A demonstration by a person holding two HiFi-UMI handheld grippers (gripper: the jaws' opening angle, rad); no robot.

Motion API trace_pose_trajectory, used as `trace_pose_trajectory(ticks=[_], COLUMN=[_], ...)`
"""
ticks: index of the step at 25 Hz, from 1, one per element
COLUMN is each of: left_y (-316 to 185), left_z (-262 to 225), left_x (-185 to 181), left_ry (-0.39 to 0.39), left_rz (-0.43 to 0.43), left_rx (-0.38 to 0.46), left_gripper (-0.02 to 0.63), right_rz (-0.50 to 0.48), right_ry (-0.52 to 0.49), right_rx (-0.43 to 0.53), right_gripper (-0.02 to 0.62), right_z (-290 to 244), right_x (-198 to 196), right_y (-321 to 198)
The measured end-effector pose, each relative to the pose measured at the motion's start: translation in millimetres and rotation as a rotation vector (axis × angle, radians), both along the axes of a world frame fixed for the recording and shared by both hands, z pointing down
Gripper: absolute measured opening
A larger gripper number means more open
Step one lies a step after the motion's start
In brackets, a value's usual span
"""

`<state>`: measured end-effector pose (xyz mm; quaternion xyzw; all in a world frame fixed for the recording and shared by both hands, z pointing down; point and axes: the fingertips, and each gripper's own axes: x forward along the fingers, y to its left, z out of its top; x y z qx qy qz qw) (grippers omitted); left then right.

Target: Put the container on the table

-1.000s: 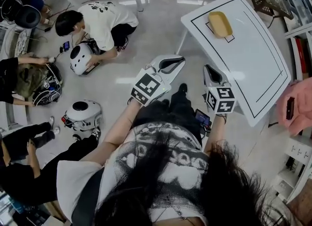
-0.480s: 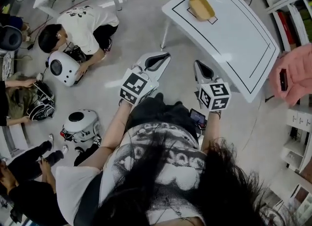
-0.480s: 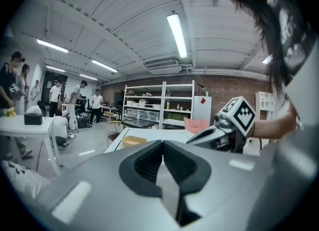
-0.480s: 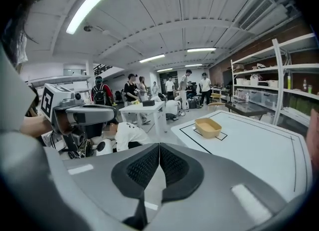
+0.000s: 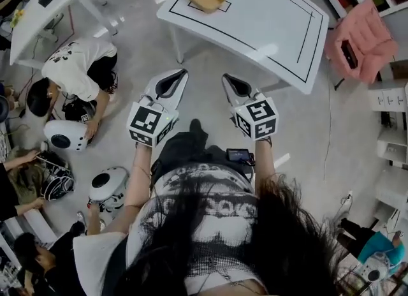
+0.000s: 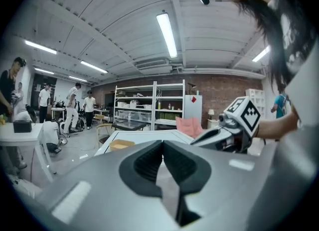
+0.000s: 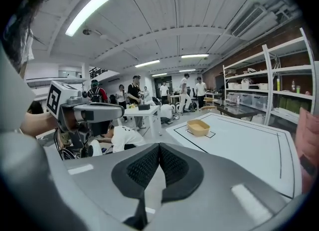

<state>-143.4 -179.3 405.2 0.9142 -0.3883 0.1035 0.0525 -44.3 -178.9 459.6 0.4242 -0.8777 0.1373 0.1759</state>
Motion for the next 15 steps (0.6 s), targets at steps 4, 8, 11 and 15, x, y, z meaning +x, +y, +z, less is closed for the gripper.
trace_pose_trajectory(ticks=[4, 8, 11, 15], left_y=[24.8, 53.7, 76.3, 116.1], left_z=[-4.1, -11.7, -19.5, -17.3], left_x=[29.1, 57.3, 71.8, 89.2], left_ry=[-0.001, 0.005, 0.009, 0.01], left_rz=[0.044, 0.096, 0.113, 0.142], left_rx=[0.003, 0.017, 0.032, 0.029], left_gripper=[0.0, 0.0, 0.0, 0.0], right_rz=[0.024, 0.051, 0.06, 0.071], right_ry=[-0.011, -0.017, -0.006, -0.003], right_rx=[0.014, 0.039, 0.057, 0.07], right_gripper=[0.0, 0.0, 0.0, 0.0], right_z=[-6.9, -14.9, -19.5, -18.9], right_x=[17.9, 34.8, 43.4, 52.1], right_y=[29.3, 58.3, 82.9, 123.1])
